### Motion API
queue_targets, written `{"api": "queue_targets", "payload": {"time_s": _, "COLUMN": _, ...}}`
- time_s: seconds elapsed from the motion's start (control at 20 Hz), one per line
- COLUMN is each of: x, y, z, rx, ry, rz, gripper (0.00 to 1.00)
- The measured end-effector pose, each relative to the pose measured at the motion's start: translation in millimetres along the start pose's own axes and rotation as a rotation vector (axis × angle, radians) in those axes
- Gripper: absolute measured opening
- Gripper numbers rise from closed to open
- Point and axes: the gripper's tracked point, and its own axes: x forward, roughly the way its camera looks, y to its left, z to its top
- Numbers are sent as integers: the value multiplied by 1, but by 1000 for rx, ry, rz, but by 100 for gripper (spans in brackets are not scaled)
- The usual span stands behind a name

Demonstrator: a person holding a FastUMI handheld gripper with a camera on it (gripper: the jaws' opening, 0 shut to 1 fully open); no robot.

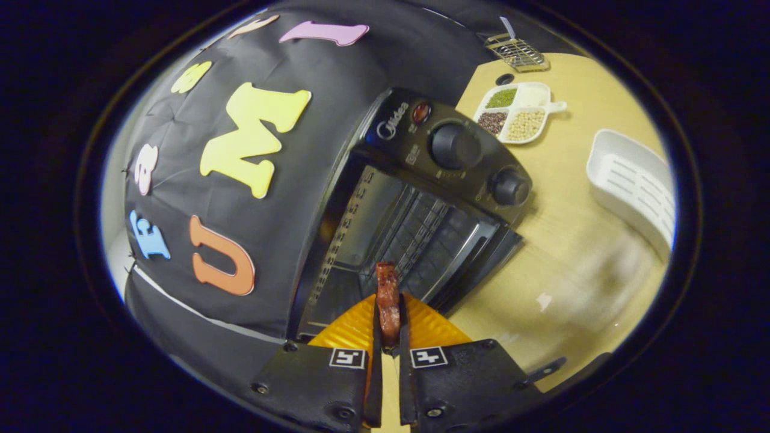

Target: Open the toaster oven, put the food inside, and close the toaster oven door.

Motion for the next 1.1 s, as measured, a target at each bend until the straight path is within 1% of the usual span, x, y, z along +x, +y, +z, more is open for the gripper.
{"api": "queue_targets", "payload": {"time_s": 0.15, "x": 30, "y": 10, "z": -11, "rx": 5, "ry": -35, "rz": -9, "gripper": 14}}
{"api": "queue_targets", "payload": {"time_s": 0.3, "x": 49, "y": 12, "z": -11, "rx": -12, "ry": -74, "rz": -27, "gripper": 14}}
{"api": "queue_targets", "payload": {"time_s": 0.45, "x": 61, "y": 1, "z": -11, "rx": -4, "ry": -89, "rz": -61, "gripper": 14}}
{"api": "queue_targets", "payload": {"time_s": 0.6, "x": 61, "y": -5, "z": -6, "rx": -6, "ry": -115, "rz": -72, "gripper": 17}}
{"api": "queue_targets", "payload": {"time_s": 0.65, "x": 61, "y": -5, "z": -6, "rx": -39, "ry": -114, "rz": -73, "gripper": 19}}
{"api": "queue_targets", "payload": {"time_s": 0.7, "x": 60, "y": -7, "z": -9, "rx": -81, "ry": -101, "rz": -93, "gripper": 20}}
{"api": "queue_targets", "payload": {"time_s": 0.8, "x": 59, "y": -17, "z": -10, "rx": -155, "ry": -74, "rz": -134, "gripper": 28}}
{"api": "queue_targets", "payload": {"time_s": 0.85, "x": 57, "y": -17, "z": -9, "rx": -199, "ry": -65, "rz": -147, "gripper": 36}}
{"api": "queue_targets", "payload": {"time_s": 0.9, "x": 56, "y": -18, "z": -6, "rx": -271, "ry": -65, "rz": -164, "gripper": 39}}
{"api": "queue_targets", "payload": {"time_s": 0.95, "x": 55, "y": -23, "z": -3, "rx": -369, "ry": -55, "rz": -193, "gripper": 43}}
{"api": "queue_targets", "payload": {"time_s": 1.0, "x": 53, "y": -26, "z": 1, "rx": -473, "ry": -45, "rz": -216, "gripper": 45}}
{"api": "queue_targets", "payload": {"time_s": 1.05, "x": 51, "y": -30, "z": 6, "rx": -570, "ry": -38, "rz": -240, "gripper": 53}}
{"api": "queue_targets", "payload": {"time_s": 1.1, "x": 51, "y": -31, "z": 9, "rx": -656, "ry": -37, "rz": -255, "gripper": 58}}
